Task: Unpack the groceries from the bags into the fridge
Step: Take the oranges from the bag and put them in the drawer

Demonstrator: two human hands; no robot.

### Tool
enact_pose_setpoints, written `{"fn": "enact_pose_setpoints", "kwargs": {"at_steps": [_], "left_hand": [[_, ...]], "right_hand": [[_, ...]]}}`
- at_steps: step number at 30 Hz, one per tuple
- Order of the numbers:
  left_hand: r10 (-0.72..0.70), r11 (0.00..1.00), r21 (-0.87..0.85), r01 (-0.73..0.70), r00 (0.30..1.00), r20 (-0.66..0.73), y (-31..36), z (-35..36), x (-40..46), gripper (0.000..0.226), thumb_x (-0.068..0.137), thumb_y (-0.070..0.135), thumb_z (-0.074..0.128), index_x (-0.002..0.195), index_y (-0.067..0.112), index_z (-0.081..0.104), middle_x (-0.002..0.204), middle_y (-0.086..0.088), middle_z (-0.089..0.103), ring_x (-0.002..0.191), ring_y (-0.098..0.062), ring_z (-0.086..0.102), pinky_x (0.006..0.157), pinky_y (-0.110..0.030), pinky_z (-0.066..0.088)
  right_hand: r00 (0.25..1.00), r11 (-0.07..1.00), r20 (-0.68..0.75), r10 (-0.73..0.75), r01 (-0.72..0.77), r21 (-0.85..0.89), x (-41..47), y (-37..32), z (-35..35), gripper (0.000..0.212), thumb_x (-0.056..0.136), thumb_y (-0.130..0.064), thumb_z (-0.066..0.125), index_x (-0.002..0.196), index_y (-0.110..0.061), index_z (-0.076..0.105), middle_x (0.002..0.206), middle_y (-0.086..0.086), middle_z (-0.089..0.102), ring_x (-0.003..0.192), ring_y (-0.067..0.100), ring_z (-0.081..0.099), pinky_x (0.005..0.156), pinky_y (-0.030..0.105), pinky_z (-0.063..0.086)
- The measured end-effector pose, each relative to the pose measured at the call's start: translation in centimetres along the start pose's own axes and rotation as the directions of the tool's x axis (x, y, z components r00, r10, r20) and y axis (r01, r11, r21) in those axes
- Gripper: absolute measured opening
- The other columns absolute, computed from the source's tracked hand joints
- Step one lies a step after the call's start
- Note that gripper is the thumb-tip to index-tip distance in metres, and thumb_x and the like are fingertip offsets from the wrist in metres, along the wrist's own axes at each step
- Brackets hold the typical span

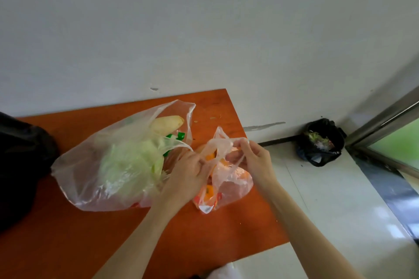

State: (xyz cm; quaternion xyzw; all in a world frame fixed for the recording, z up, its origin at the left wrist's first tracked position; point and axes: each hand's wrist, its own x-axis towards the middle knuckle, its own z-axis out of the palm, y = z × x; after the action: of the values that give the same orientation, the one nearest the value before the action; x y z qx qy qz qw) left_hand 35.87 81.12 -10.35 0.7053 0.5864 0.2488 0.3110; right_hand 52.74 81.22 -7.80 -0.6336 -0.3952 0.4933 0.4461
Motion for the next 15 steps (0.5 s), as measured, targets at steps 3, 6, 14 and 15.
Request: {"fn": "enact_pose_setpoints", "kwargs": {"at_steps": [3,6,14,15], "left_hand": [[-0.293,0.916,-0.289,0.276,0.956,-0.016,-0.4,0.3,0.4,0.013,0.093,0.027,0.05,0.086,0.018,0.057,0.089,0.001,0.061,0.087,-0.017,0.058,0.075,-0.031,0.047],[-0.49,0.758,-0.5,0.419,0.872,-0.011,-0.5,0.3,0.9,0.015,0.097,0.023,0.041,0.091,0.017,0.053,0.079,-0.004,0.06,0.073,-0.019,0.057,0.07,-0.039,0.049],[-0.346,0.766,-0.565,0.307,0.937,0.04,-0.8,1.1,1.2,0.026,0.084,0.05,0.044,0.086,0.025,0.05,0.079,0.004,0.043,0.07,-0.01,0.044,0.065,-0.028,0.037],[-0.299,0.835,-0.474,0.279,0.954,0.035,-0.6,1.3,1.0,0.036,0.085,0.054,0.048,0.105,0.025,0.051,0.095,0.007,0.049,0.085,-0.008,0.049,0.073,-0.028,0.042]], "right_hand": [[0.991,0.978,-0.034,0.128,-0.12,0.171,0.7,0.2,-1.5,0.031,0.098,-0.023,0.043,0.093,-0.001,0.064,0.053,0.005,0.052,0.047,0.012,0.055,0.056,0.029,0.053],[0.974,0.986,-0.166,0.157,-0.145,0.083,1.9,0.7,-3.3,0.036,0.095,-0.027,0.048,0.096,0.008,0.06,0.054,0.001,0.04,0.045,0.009,0.039,0.045,0.023,0.036],[0.999,0.268,0.029,-0.043,0.04,-0.963,1.2,4.1,-4.2,0.083,0.072,-0.081,0.036,0.142,-0.039,0.023,0.136,-0.004,0.048,0.123,0.023,0.041,0.098,0.041,0.029],[0.999,0.162,0.048,-0.025,0.051,-0.986,1.1,4.6,-3.7,0.08,0.072,-0.082,0.035,0.139,-0.039,0.028,0.133,-0.004,0.05,0.121,0.023,0.04,0.095,0.04,0.028]]}}
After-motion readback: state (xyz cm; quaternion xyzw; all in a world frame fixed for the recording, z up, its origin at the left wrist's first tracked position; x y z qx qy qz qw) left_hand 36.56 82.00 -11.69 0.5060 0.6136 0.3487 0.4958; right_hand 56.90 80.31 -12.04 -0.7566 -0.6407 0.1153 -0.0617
